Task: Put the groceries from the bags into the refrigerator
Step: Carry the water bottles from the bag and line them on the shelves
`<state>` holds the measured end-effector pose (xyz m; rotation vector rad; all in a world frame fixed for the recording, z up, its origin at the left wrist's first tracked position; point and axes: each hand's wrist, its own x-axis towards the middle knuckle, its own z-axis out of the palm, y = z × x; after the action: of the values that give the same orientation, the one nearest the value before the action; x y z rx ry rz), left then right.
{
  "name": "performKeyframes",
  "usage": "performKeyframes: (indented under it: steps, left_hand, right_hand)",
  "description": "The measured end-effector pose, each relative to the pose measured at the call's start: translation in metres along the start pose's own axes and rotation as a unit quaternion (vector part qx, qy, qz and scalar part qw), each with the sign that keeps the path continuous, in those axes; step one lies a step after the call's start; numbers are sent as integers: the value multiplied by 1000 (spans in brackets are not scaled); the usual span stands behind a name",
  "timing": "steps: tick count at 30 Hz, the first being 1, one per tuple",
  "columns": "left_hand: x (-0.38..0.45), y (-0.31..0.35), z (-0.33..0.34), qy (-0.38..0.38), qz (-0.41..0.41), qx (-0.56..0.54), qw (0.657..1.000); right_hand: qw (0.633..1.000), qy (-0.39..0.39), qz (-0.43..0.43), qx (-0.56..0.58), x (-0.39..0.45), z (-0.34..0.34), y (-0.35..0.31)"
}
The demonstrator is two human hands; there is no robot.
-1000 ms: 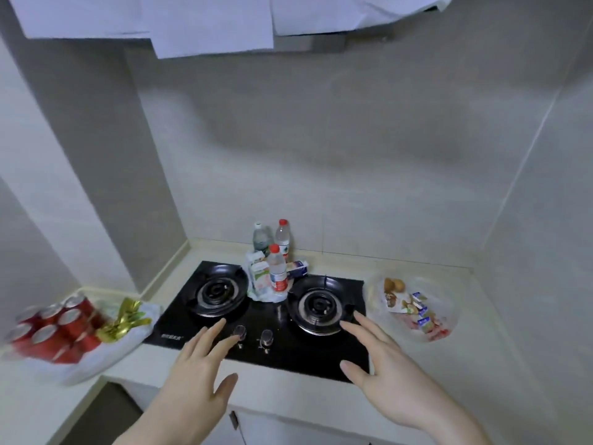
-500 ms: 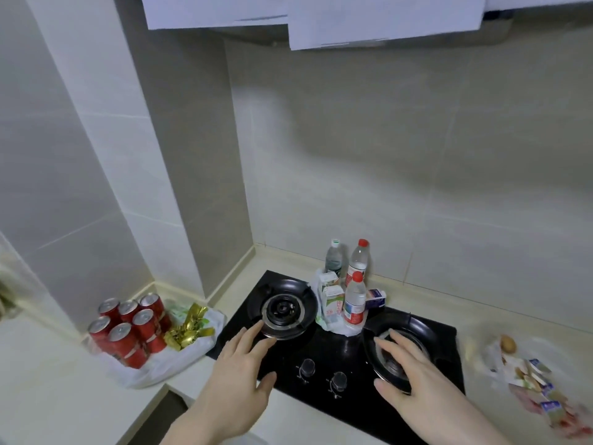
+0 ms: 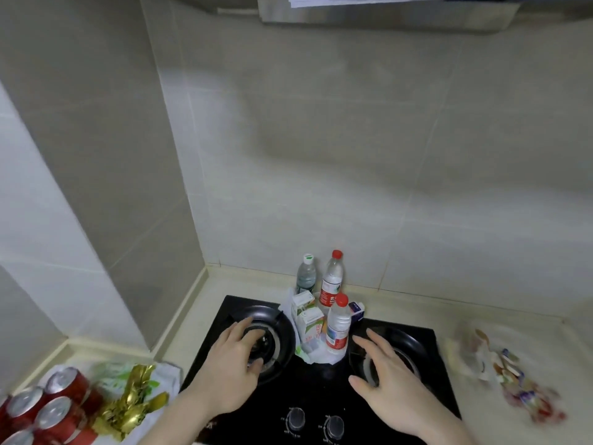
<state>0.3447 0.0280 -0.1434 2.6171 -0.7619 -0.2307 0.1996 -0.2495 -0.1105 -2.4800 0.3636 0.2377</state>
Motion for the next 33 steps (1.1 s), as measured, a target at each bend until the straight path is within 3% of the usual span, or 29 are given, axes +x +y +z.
performKeyframes:
  steps: [12,21,33]
  left_hand:
    - [151,44,-5,-49,36,-27,998]
    - [266,62,16,-87,-5,-47,995]
    - [327,46,49,-88,-50,-38,994]
  right_hand:
    - [999,27,19,-2,80,-22,17]
    - [998,17,33,-41,141,-27,7]
    - [997,31,57,-42,183,3,11]
